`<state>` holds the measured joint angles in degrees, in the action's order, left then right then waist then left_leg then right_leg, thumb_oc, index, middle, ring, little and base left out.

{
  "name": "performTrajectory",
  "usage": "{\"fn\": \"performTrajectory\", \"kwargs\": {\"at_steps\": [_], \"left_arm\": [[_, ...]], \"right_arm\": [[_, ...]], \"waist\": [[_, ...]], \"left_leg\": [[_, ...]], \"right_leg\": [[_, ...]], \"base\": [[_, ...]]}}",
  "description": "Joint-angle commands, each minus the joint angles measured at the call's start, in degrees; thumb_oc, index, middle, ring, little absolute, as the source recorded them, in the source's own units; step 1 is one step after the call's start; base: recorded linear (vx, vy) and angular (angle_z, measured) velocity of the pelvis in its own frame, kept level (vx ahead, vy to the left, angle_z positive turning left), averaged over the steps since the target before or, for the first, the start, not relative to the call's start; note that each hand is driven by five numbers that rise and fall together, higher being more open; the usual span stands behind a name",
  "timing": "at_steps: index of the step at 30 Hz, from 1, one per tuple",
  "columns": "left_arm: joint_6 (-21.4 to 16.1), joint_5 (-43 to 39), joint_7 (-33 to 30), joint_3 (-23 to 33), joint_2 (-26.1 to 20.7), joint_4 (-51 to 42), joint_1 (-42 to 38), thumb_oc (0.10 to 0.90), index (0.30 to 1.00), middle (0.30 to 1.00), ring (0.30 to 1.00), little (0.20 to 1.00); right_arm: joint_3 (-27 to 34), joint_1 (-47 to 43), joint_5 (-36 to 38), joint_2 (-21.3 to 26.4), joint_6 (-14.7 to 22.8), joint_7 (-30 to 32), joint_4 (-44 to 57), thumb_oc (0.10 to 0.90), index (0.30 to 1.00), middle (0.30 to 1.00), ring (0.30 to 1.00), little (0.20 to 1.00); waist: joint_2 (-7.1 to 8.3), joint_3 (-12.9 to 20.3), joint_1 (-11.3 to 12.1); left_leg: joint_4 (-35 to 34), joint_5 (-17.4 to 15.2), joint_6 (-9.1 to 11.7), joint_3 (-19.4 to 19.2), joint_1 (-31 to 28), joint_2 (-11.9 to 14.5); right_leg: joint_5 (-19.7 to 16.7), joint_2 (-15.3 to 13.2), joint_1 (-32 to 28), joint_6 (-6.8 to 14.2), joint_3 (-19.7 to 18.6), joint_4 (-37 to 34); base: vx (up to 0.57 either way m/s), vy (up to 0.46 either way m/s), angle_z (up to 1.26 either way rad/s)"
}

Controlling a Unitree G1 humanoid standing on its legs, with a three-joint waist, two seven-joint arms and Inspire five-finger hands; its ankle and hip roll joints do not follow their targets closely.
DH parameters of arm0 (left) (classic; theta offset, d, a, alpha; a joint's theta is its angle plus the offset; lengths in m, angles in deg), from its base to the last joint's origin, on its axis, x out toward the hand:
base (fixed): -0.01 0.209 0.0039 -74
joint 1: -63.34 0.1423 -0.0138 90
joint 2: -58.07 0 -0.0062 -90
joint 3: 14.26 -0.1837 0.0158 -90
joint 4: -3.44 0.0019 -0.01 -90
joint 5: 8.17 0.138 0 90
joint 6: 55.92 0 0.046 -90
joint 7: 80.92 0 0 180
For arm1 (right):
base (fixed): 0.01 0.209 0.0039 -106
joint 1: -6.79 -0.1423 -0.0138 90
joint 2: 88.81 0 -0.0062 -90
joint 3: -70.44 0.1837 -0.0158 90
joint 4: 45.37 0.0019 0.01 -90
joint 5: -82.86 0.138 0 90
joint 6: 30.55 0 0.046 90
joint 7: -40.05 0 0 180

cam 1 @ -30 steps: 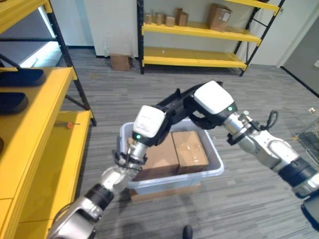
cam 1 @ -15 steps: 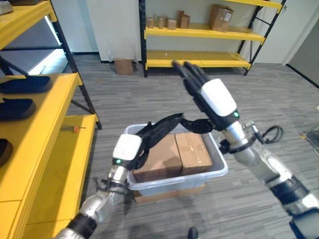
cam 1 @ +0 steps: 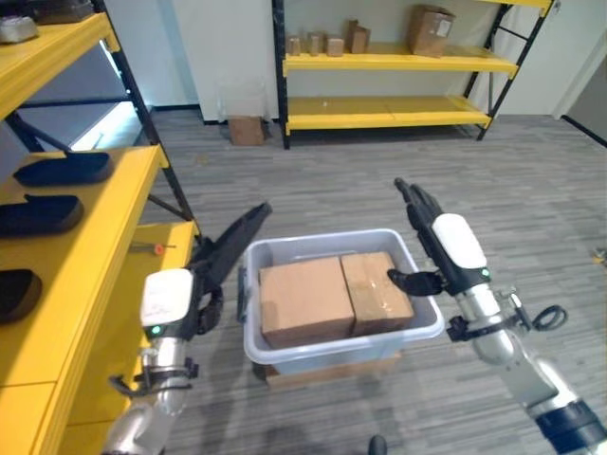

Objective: Move parts from the plastic box to the shelf.

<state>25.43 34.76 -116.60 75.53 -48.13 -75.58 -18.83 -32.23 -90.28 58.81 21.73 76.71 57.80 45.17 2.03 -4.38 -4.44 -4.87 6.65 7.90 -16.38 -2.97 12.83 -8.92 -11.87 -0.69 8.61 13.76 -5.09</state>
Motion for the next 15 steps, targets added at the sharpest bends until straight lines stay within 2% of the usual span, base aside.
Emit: {"fn": "performTrajectory", "kwargs": {"at_steps": [1,4,7,8,11,12,13,14,15], "left_arm": [[-2.9,-4.4,-7.4,5.4,-1.9,-7.1,-8.0,0.4,0.3,0.3,0.3,0.3],[-3.2,-6.4,-8.7,8.9,-0.5,-9.7,-4.2,0.4,0.3,0.3,0.3,0.3],[-4.0,-7.4,-8.7,10.9,1.3,-12.8,-1.1,0.4,0.3,0.3,0.3,0.3],[-4.0,-7.4,-8.6,11.1,1.4,-13.1,-0.9,0.4,0.3,0.3,0.3,0.3],[-4.2,-8.9,-9.3,12.4,3.1,-13.9,1.4,0.4,0.3,0.3,0.3,0.3],[-4.3,-10.2,-9.1,12.5,4.4,-14.4,2.1,0.4,0.3,0.3,0.3,0.3],[-4.4,-10.3,-9.4,12.6,4.6,-14.4,2.0,0.4,0.3,0.3,0.3,0.3],[-4.4,-10.3,-9.4,12.5,4.6,-14.5,1.9,0.4,0.3,0.3,0.3,0.3],[-3.9,-10.1,-9.2,11.9,4.5,-14.3,1.3,0.4,0.3,0.3,0.3,0.3]], "right_arm": [[3.9,-7.3,4.9,-0.6,3.2,1.7,6.8,0.9,1.0,1.0,1.0,1.0],[0.5,-11.4,6.3,-2.2,3.4,1.2,6.3,0.9,1.0,1.0,1.0,1.0],[-1.6,-14.6,7.9,-3.7,3.9,1.2,6.3,0.9,1.0,1.0,1.0,1.0],[-1.7,-14.8,8.0,-3.7,3.9,1.2,6.1,0.9,1.0,1.0,1.0,1.0],[-4.3,-19.3,9.1,-5.6,4.3,2.3,4.9,0.9,1.0,1.0,1.0,1.0],[-5.3,-21.0,8.9,-5.9,3.9,2.9,4.4,0.9,1.0,1.0,1.0,1.0],[-5.1,-21.4,8.9,-5.6,3.8,3.3,4.3,0.9,1.0,1.0,1.0,1.0],[-5.1,-21.4,8.9,-5.5,3.8,3.3,4.3,0.9,1.0,1.0,1.0,1.0],[-4.4,-20.8,9.3,-5.1,3.9,3.8,4.3,0.9,1.0,1.0,1.0,1.0]], "waist": [[-0.35,0.6,0.9],[-1.04,-1.9,3.0],[-1.61,-3.2,5.0],[-1.69,-3.2,4.9],[-2.65,-4.8,8.1],[-2.94,-6.0,10.1],[-3.12,-6.4,10.9],[-3.15,-6.4,10.7],[-3.0,-7.2,11.1]], "left_leg": [[-0.1,-2.5,-0.2,2.4,-2.8,2.8],[-0.1,-0.2,-0.2,2.9,-2.3,4.8],[0.2,3.3,0.4,4.0,-0.7,6.7],[0.1,3.5,0.5,4.1,-0.6,6.9],[0.2,8.8,2.0,7.3,2.3,8.8],[0.4,13.3,3.4,10.0,4.4,9.0],[0.6,15.4,3.8,10.6,5.9,8.7],[0.6,15.7,3.8,11.0,6.2,8.6],[3.1,17.1,4.1,8.4,8.3,8.3]], "right_leg": [[4.9,-2.9,-1.5,2.8,1.4,7.1],[8.1,-0.9,2.4,1.2,0.2,12.3],[9.7,0.9,4.5,-0.1,0.5,14.3],[9.7,1.1,4.6,-0.3,0.5,14.4],[10.4,3.5,5.5,-1.7,1.5,13.8],[10.4,4.1,4.9,-2.6,3.0,12.8],[10.2,4.3,4.6,-2.9,4.2,11.9],[10.1,4.3,4.5,-2.9,4.5,11.6],[10.1,3.7,3.5,-3.6,7.1,10.3]], "base": [[-0.14,-0.104,-0.02],[-0.13,-0.162,-0.07],[-0.1,-0.189,-0.11],[-0.09,-0.195,-0.09],[-0.13,-0.234,0.0],[-0.16,-0.246,0.11],[-0.12,-0.171,0.27],[-0.12,-0.136,0.48],[-0.13,-0.173,0.67]]}}
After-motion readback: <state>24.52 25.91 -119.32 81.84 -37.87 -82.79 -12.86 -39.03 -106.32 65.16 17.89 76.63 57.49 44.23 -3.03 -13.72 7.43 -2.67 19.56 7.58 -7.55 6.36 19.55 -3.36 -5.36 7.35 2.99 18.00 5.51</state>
